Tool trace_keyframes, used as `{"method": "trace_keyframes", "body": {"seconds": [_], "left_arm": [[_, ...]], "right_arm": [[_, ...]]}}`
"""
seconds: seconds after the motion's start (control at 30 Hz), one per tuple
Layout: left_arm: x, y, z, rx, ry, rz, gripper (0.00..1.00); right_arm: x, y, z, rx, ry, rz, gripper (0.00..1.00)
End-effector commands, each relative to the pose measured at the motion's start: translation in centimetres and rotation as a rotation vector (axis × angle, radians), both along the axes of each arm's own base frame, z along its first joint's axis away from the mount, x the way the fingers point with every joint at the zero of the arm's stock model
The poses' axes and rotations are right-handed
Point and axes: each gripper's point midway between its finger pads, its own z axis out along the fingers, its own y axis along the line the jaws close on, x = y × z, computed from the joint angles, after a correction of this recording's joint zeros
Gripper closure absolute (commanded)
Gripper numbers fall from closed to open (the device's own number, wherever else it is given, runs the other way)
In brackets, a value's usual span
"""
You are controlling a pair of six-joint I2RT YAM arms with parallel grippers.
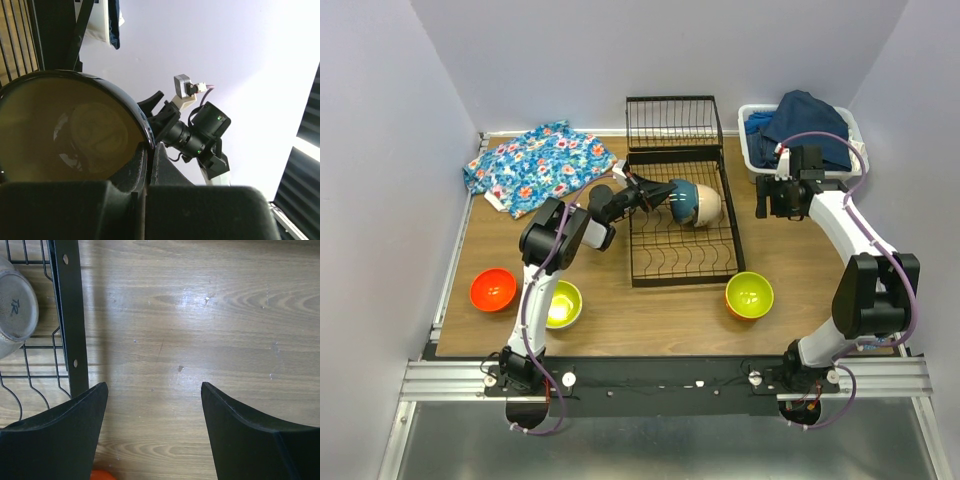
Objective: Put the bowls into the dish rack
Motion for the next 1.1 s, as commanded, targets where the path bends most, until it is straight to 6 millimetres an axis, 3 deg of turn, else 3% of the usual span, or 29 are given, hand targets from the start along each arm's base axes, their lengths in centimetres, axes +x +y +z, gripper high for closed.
{"method": "trace_keyframes", "body": {"seconds": [0.0, 0.13, 0.4, 0.57, 0.73, 1.07], "left_arm": [[-2.2, -0.5, 3.6, -0.142, -0.197, -0.004, 1.0], [-2.5, -0.6, 2.7, -0.135, -0.172, -0.018, 1.0], [-2.6, 0.0, 3.1, -0.123, -0.188, -0.027, 1.0], [-2.6, -0.1, 1.1, -0.096, -0.159, -0.043, 1.0], [-2.4, -0.2, 0.4, -0.069, -0.148, -0.048, 1.0], [-2.7, 0.4, 1.4, 0.012, -0.201, -0.045, 1.0]], "right_arm": [[-0.1, 0.3, -0.4, -0.016, 0.013, 0.023, 0.17], [-0.3, 0.5, -0.7, -0.016, 0.019, 0.027, 0.17], [-0.3, 1.2, -0.9, -0.005, 0.023, 0.04, 0.17], [-0.2, 1.3, -1.1, 0.006, 0.024, 0.038, 0.17], [-0.5, 1.4, -1.2, 0.008, 0.024, 0.04, 0.17], [-0.5, 1.6, -0.9, 0.026, 0.008, 0.034, 0.17]]}}
